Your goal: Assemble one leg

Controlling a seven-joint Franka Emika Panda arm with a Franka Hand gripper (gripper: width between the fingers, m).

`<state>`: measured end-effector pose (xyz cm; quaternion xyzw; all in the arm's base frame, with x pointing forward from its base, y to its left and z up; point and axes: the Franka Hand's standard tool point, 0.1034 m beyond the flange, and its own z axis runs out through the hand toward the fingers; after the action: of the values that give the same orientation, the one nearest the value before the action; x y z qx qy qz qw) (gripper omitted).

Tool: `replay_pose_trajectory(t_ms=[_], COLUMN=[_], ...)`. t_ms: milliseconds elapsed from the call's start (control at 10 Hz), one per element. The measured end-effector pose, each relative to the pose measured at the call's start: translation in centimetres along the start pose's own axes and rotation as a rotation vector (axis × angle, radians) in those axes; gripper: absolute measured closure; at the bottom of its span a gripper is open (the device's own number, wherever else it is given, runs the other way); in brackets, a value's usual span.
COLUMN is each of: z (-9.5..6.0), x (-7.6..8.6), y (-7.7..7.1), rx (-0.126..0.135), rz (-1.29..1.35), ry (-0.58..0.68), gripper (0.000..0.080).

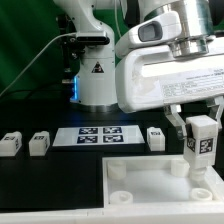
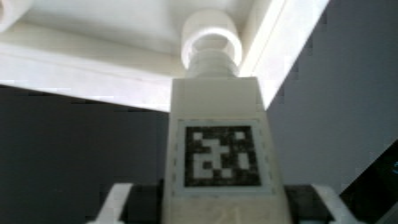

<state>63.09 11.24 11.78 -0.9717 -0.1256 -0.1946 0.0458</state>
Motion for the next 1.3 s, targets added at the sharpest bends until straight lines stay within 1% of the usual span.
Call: replay_pose_trajectory(t_ms=[300,700,1300], z=[0.6,2.1,2.5], x=[0.1,-0.8,0.0], y=[0.3,0.3,-0.3], rx=[0.000,0.004,-0.003], rz=[0.005,0.008,-0.001], ry=[-0.002,-0.020,0.042], gripper=[0.0506,0.0506,0.0506])
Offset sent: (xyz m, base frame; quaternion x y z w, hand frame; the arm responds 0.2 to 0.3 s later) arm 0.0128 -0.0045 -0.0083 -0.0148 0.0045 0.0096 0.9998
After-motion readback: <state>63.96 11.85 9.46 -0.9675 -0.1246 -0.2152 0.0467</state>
